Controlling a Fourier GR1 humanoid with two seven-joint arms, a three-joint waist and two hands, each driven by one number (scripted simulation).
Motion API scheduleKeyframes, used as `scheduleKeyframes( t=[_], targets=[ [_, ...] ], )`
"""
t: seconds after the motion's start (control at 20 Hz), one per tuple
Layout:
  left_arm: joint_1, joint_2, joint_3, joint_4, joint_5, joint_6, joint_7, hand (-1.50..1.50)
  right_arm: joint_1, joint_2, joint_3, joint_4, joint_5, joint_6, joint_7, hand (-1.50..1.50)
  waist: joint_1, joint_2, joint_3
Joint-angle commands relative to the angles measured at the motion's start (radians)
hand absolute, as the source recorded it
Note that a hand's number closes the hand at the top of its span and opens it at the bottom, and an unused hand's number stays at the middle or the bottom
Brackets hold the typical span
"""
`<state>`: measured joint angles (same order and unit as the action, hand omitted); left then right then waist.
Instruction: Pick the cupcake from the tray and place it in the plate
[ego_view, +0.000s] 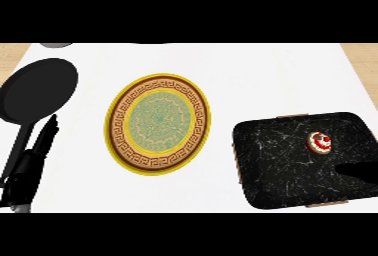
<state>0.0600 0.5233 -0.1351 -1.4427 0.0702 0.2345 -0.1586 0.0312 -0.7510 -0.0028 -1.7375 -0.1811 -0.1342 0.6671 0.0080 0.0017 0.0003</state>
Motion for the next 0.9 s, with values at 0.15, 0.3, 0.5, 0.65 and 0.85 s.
scheduleKeyframes(
  t=[0.15,0.3,0.5,0.65,0.85],
  targets=[
    [0.016,-0.028,0.054,0.004,-0.035,-0.048,-0.008,0.0,-0.048,0.064,-0.022,0.185,0.047,0.165,-0.106,-1.5,-0.005,-0.001,0.0],
    [-0.018,-0.097,0.011,-0.003,-0.121,0.019,0.022,0.0,-0.076,0.092,-0.016,0.194,0.064,0.19,-0.081,-1.5,-0.007,-0.001,0.0],
    [0.088,-0.058,0.082,-0.052,-0.085,-0.061,-0.007,0.0,-0.098,0.144,-0.012,0.264,0.107,0.242,-0.143,-1.5,-0.003,-0.002,0.0],
    [0.055,-0.057,0.138,0.038,-0.057,-0.12,-0.089,0.0,-0.154,0.18,0.001,0.26,0.133,0.239,-0.072,-1.5,-0.004,-0.002,-0.001],
    [0.064,-0.116,0.127,0.033,-0.11,-0.108,-0.084,0.0,-0.173,0.179,-0.051,0.392,0.173,0.31,-0.155,-1.5,-0.004,-0.001,0.0]
  ],
)
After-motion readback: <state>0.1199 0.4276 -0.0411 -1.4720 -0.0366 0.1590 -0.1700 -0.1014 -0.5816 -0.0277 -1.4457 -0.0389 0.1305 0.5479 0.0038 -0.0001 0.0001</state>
